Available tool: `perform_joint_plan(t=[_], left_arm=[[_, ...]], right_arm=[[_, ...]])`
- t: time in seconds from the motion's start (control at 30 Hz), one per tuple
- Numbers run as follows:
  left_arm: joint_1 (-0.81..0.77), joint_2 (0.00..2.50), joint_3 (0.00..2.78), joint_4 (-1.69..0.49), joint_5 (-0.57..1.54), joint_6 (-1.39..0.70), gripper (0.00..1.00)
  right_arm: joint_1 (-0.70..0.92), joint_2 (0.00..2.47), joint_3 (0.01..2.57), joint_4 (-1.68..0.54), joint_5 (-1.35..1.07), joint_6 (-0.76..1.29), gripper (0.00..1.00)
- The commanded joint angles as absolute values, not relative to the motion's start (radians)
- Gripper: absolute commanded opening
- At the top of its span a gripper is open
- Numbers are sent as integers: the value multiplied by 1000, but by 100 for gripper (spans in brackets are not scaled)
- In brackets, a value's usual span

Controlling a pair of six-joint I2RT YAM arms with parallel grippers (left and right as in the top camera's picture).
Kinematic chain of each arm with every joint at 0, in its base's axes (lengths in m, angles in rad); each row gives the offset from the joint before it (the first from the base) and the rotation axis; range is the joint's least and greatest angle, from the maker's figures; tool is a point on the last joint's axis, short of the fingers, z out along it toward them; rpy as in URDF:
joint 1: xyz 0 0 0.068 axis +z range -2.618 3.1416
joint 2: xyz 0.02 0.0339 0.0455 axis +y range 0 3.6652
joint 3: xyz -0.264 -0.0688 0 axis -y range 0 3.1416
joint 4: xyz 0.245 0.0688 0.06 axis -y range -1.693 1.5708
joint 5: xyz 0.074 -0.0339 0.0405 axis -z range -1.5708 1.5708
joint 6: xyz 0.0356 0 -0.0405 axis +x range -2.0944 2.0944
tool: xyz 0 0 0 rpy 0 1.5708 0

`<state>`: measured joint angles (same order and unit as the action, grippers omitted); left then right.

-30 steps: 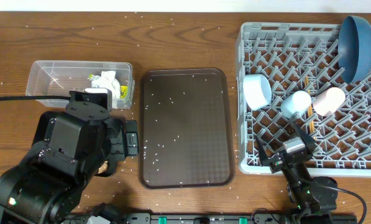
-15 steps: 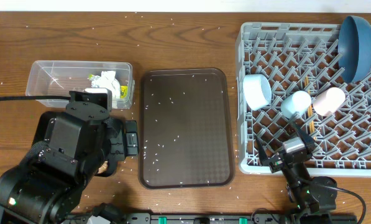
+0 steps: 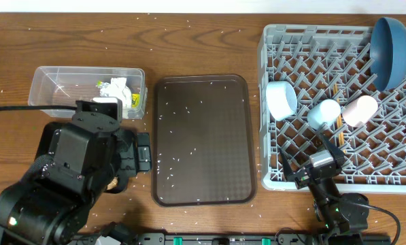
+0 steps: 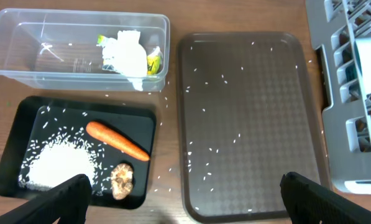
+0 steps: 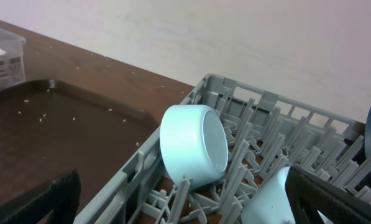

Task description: Sort waste into correct bins and load items into the dishwasher rack

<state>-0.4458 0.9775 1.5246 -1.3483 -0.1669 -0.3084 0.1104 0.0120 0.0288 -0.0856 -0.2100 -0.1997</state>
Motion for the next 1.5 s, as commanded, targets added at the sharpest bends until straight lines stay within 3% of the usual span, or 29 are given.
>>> perform_joint_plan(t=[0.0,0.3,0.6,1.07,1.47], left_arm=[[-400,910,1509,-1304,-204,-288,98],[-125,658,1240,-888,-187,-288,98],[-27,358,873,-644,-168,-288,98],[8,7,413,-343,-139,-289,98],[8,2,144,-109,-135,-296,98]], right_arm=[[95,6,19,-84,-217,-188,99],[95,6,19,-84,-218,-188,99],[95,6,19,-84,-218,-188,99],[95,6,19,-84,-218,-188,99],[95,6,19,-84,-217,-188,99]])
